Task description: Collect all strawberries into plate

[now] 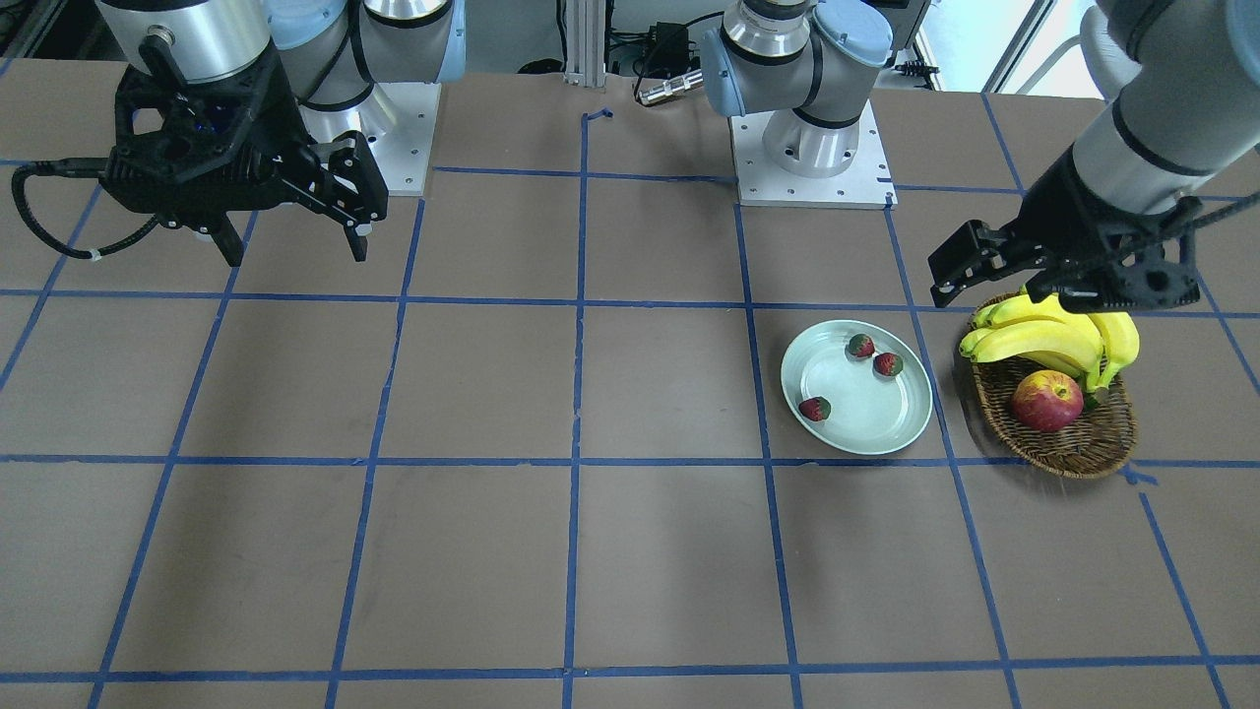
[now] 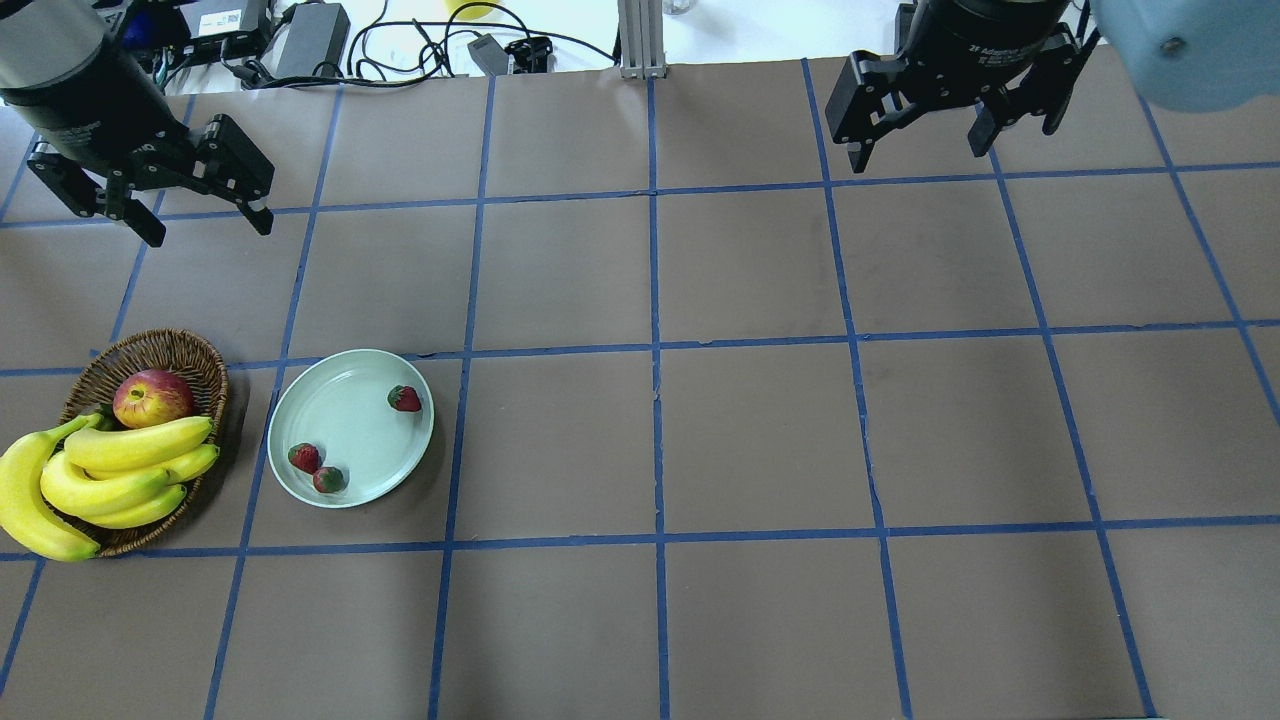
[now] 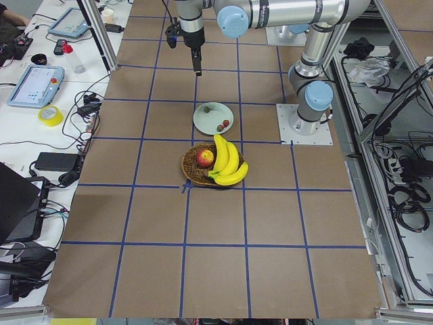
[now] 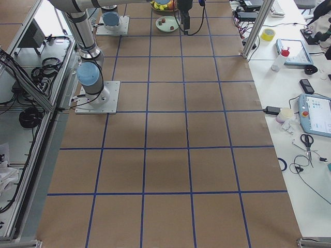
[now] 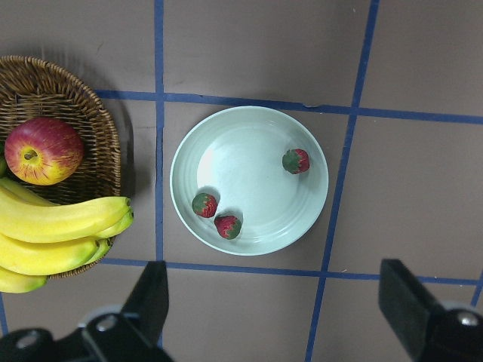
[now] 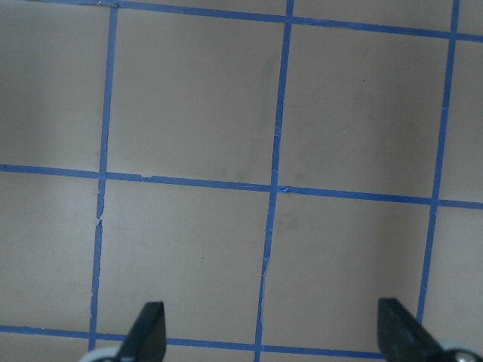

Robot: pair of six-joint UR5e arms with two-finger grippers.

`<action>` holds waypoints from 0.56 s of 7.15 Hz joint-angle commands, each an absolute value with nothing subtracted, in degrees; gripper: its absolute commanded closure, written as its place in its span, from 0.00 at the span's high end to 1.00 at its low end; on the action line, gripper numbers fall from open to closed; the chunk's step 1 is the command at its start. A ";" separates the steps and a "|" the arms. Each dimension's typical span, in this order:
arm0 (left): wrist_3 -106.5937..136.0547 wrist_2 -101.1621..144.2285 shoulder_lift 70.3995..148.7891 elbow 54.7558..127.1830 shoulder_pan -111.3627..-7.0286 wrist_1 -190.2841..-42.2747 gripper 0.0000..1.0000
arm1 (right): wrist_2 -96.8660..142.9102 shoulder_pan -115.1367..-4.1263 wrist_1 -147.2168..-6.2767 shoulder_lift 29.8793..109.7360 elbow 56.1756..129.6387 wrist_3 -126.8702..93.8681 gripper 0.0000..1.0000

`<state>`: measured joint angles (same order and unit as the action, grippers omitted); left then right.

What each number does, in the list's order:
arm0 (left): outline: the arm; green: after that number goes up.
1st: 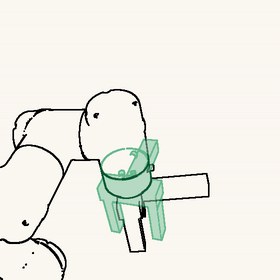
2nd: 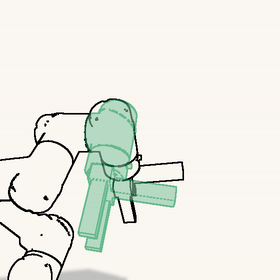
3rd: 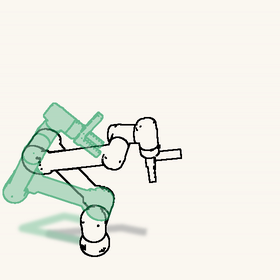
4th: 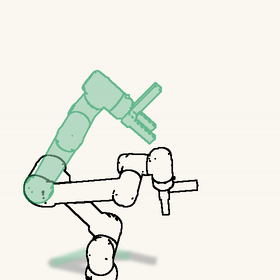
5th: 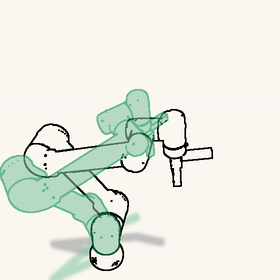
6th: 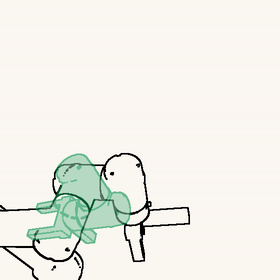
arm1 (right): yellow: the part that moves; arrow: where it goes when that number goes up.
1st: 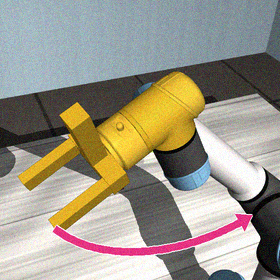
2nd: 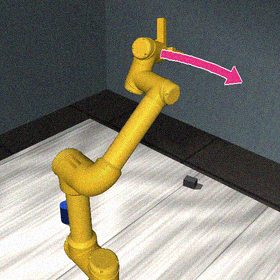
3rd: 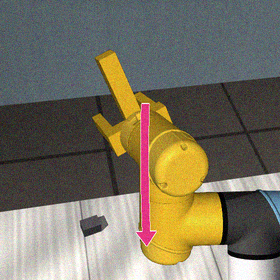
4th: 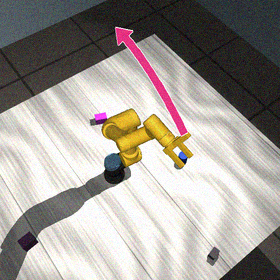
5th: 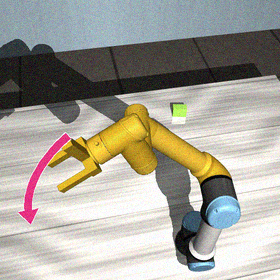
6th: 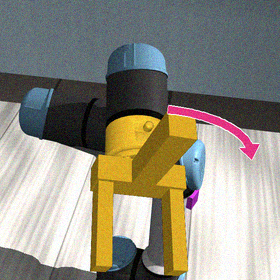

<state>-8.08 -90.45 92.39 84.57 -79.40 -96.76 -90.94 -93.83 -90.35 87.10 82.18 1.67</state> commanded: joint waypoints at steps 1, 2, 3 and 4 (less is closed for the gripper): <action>-6.52 -90.70 90.53 85.08 -84.36 -96.95 1.00 | -91.05 -93.87 -90.96 87.01 82.18 1.67 1.00; -5.81 -90.70 90.70 85.77 -85.42 -95.90 1.00 | -91.05 -93.87 -90.97 87.10 82.18 1.67 1.00; -5.89 -90.88 90.62 87.17 -86.30 -94.15 1.00 | -91.05 -93.87 -90.97 87.01 82.18 1.67 1.00; -6.32 -90.97 90.35 88.67 -86.57 -93.00 1.00 | -91.05 -93.87 -91.05 87.01 82.18 1.67 1.00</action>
<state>-6.11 -90.84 90.60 86.98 -85.85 -94.57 -91.05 -93.87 -90.96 87.04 82.18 1.67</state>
